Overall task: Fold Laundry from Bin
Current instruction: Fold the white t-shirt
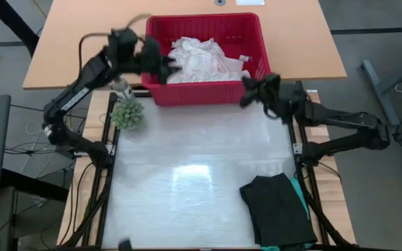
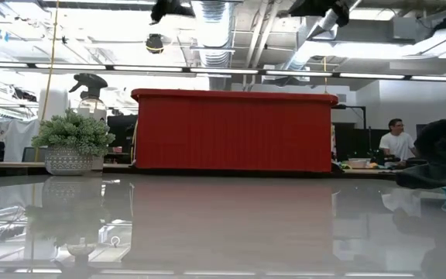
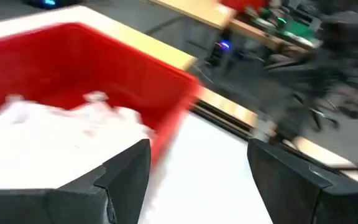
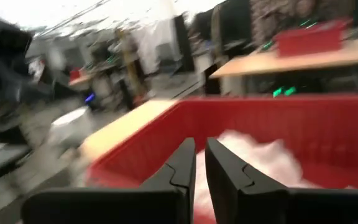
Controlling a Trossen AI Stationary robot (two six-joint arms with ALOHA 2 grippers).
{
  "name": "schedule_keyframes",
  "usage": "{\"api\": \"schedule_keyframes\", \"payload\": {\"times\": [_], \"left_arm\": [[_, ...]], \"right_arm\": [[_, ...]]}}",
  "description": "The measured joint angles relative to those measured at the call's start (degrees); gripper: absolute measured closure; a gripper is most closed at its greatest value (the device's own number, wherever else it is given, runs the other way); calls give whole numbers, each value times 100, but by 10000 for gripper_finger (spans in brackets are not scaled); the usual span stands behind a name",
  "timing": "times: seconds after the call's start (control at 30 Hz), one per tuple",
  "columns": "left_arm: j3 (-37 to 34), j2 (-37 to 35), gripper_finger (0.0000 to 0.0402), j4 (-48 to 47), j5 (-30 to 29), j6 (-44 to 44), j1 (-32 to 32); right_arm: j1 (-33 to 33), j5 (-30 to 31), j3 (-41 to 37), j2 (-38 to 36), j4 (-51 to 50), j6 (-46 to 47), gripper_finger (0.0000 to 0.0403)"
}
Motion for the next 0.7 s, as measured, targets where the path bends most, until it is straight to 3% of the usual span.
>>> {"api": "schedule_keyframes", "payload": {"times": [0.13, 0.33, 0.57, 0.7], "left_arm": [[0, 432, 146, 389, 901, 33, 886], [0, 1235, 146, 906, 2027, -113, 1642], [0, 1899, 146, 941, 2494, -280, 1794], [0, 1995, 146, 948, 2701, -297, 1770]], "right_arm": [[-1054, -532, 315, 331, 232, -50, 340], [-2172, -2040, 1353, 1557, 230, -121, 313], [-2801, -2830, 3527, 3691, 78, -872, 275], [-3020, -3456, 5086, 4966, -979, -1311, 229]]}}
